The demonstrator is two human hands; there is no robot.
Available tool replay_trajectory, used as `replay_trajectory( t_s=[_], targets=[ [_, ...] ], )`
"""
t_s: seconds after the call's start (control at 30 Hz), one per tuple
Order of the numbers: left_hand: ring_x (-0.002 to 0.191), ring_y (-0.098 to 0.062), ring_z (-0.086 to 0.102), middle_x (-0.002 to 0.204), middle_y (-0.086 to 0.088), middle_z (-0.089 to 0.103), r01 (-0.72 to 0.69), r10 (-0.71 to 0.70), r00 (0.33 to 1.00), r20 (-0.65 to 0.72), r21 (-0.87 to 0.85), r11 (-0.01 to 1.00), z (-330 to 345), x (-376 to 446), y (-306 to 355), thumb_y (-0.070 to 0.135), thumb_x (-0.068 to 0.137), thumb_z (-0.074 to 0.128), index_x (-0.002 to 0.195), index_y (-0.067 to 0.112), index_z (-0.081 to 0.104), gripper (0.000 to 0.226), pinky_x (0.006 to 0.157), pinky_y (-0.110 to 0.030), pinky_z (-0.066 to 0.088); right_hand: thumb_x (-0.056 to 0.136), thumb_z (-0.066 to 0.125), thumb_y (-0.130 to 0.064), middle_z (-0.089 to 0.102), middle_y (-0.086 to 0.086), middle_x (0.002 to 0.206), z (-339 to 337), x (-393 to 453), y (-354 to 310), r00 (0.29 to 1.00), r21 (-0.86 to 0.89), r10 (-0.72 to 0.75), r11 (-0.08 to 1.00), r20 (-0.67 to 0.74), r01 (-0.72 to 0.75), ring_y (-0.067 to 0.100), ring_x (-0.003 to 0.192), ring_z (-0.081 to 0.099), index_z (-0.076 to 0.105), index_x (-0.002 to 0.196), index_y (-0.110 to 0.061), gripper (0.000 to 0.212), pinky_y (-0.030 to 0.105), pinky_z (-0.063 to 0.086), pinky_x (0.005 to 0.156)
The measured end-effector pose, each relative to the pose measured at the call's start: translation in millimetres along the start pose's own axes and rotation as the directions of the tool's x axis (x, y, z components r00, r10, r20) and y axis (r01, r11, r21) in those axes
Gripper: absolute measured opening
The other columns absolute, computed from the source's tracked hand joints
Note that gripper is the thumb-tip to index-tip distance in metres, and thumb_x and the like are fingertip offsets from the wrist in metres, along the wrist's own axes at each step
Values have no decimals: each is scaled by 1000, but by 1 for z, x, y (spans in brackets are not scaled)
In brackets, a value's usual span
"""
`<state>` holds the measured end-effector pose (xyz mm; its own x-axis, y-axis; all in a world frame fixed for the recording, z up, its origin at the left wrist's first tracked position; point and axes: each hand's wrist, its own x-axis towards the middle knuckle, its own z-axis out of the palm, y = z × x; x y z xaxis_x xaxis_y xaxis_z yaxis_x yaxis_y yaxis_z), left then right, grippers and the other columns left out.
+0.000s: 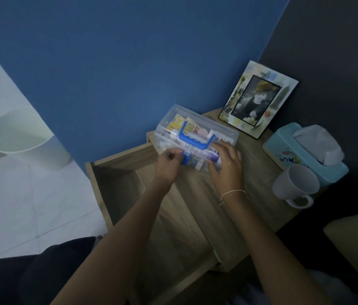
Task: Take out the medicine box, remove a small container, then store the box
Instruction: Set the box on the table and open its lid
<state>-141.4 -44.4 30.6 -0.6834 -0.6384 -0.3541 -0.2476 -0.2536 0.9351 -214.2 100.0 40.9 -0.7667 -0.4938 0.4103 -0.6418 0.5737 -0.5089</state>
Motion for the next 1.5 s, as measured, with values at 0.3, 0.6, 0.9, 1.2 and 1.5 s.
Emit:
replay_trajectory(
  t_s=[0.3,0.6,0.9,1.2,1.5],
  targets=[
    [139,-36,25,146,-22,33,-336,478,871,-113,573,747,-23,5,11,10,78,60,140,-1,29,71,114,-34,19,75,79,-28,24,11,156,-12,8,20,989,150,134,979,58,-141,25,143,26,55,130,-24,60,36,36,110],
    [148,-33,-2,158,-22,-2,-425,555,783,282,893,146,-34,14,6,33,90,29,147,-2,-2,74,122,-45,6,84,65,-43,68,0,114,-40,47,15,913,318,332,915,-238,-250,14,99,65,55,119,-33,38,27,53,81],
    [149,-27,0,160,-13,-1,-472,489,755,437,880,-56,-42,29,-14,47,98,12,150,7,-4,67,120,-46,17,95,47,-14,54,15,139,-26,90,14,923,163,227,970,-312,-183,30,123,53,45,139,-12,44,42,45,101],
    [148,-24,0,160,-10,6,-495,507,751,423,869,8,-42,29,-16,50,97,13,150,11,9,65,121,-43,13,92,54,-27,42,19,147,-21,121,26,931,103,361,930,-62,-353,42,121,53,-9,148,-38,85,46,47,93],
    [146,-34,9,155,-13,29,-494,553,754,354,861,121,-39,22,-18,37,99,40,142,7,35,53,115,-45,25,84,68,-24,52,26,136,-13,132,39,905,-15,423,906,-46,-424,45,113,59,-18,146,-39,107,50,49,94]
  ],
)
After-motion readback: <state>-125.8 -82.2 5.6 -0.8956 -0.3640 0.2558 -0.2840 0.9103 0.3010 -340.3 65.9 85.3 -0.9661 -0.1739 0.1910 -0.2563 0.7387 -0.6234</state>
